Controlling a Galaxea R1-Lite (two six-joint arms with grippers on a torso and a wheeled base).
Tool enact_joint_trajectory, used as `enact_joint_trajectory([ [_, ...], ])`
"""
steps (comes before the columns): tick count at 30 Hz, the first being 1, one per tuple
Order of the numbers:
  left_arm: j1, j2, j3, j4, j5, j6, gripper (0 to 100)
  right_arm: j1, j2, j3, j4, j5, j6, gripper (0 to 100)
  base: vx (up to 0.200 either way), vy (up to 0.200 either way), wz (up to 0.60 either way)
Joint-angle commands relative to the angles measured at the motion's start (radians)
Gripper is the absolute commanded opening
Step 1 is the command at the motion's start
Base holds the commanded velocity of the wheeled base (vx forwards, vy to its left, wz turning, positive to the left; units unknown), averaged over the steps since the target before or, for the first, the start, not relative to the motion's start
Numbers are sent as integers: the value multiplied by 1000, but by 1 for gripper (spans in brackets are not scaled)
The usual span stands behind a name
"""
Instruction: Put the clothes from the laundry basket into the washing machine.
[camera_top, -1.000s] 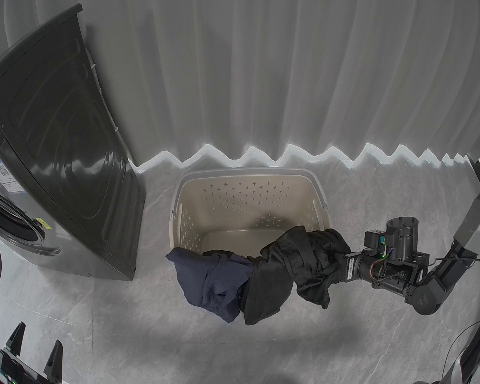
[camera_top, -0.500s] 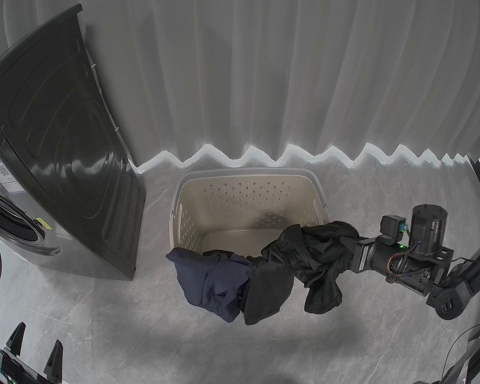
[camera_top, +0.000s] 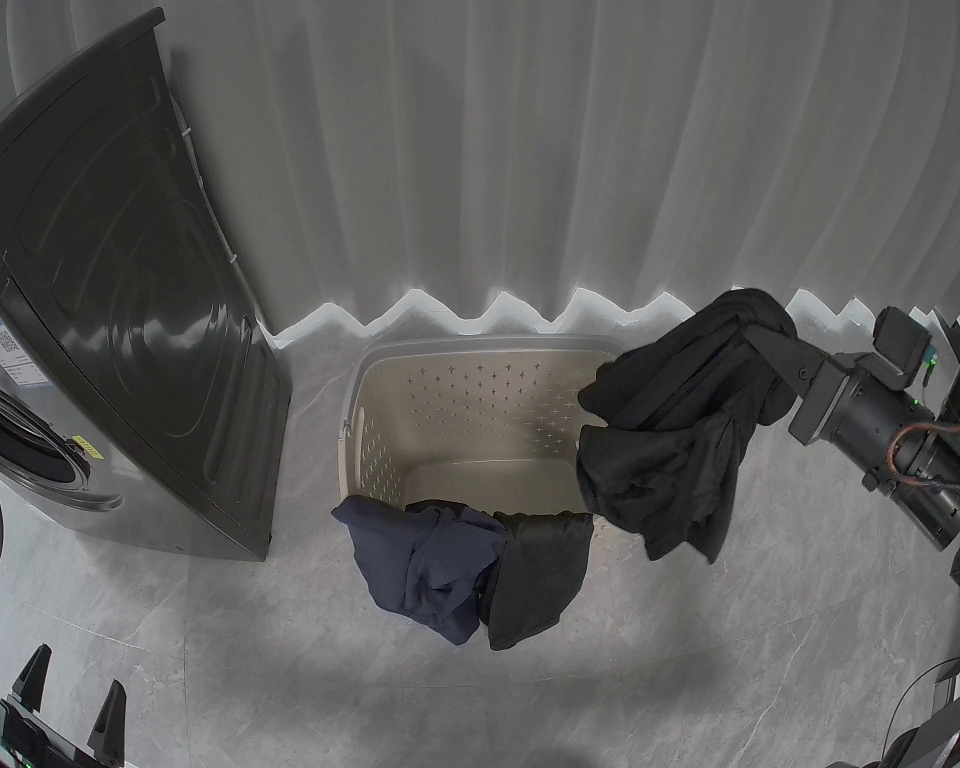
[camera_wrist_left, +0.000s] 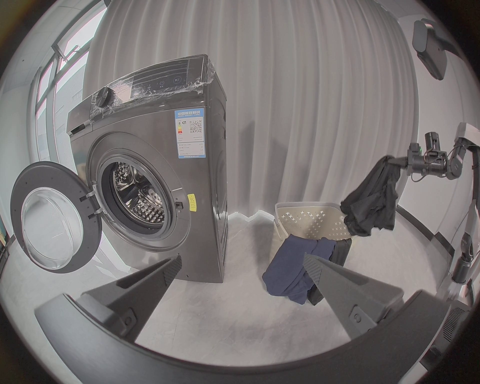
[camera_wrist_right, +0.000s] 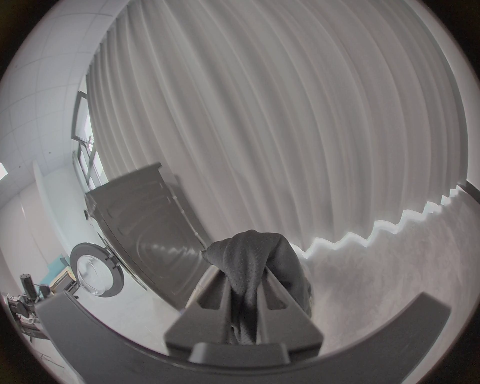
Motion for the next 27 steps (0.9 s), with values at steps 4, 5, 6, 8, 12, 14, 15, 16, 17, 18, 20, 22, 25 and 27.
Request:
enact_joint_trajectory([
  [4, 0, -11, 16, 0, 1, 0, 100, 37, -79, 17, 8, 1, -8, 0, -200, 0, 0],
  [5, 0, -11, 16, 0, 1, 0, 100, 38, -76, 17, 8, -1, -8, 0, -200, 0, 0],
  [6, 0, -11, 16, 0, 1, 0, 100, 38, -75, 20, 8, -1, -8, 0, -200, 0, 0],
  [8, -1, -9, 16, 1, 1, 0, 100, 38, -72, 23, 8, -1, -6, 0, -200, 0, 0],
  [12, -1, -9, 16, 1, -1, 0, 100, 38, -63, 30, 5, -4, -5, 0, -200, 0, 0],
  [14, -3, -9, 16, 1, 1, 0, 100, 37, -59, 30, 0, -7, -3, 0, -200, 0, 0],
  [15, -3, -8, 16, 1, 1, 0, 100, 37, -59, 30, 0, -8, -3, 0, -200, 0, 0],
  [16, -3, -8, 16, 1, 1, 0, 100, 38, -59, 30, 0, -8, -3, 0, 0, 0, 0],
  [17, -3, -8, 16, 1, -1, 0, 100, 37, -59, 30, 3, -10, -2, 0, 0, 0, 0],
  [18, -3, -8, 16, 1, 1, 0, 100, 38, -59, 30, 3, -13, -2, 0, 0, 0, 0],
  [20, -4, -8, 16, 1, -1, 0, 100, 37, -56, 30, 6, -30, -2, 0, 0, 0, 0],
  [22, -4, -8, 16, 1, 1, 0, 100, 37, -56, 30, 8, -45, -2, 0, 0, 100, 0],
  [25, -6, -5, 16, 1, -1, 0, 100, 38, -58, 29, 8, -50, -2, 0, 0, 200, 0],
  [27, -7, -5, 16, 1, -1, 0, 100, 38, -58, 30, 8, -51, -2, 0, 0, 200, 0],
])
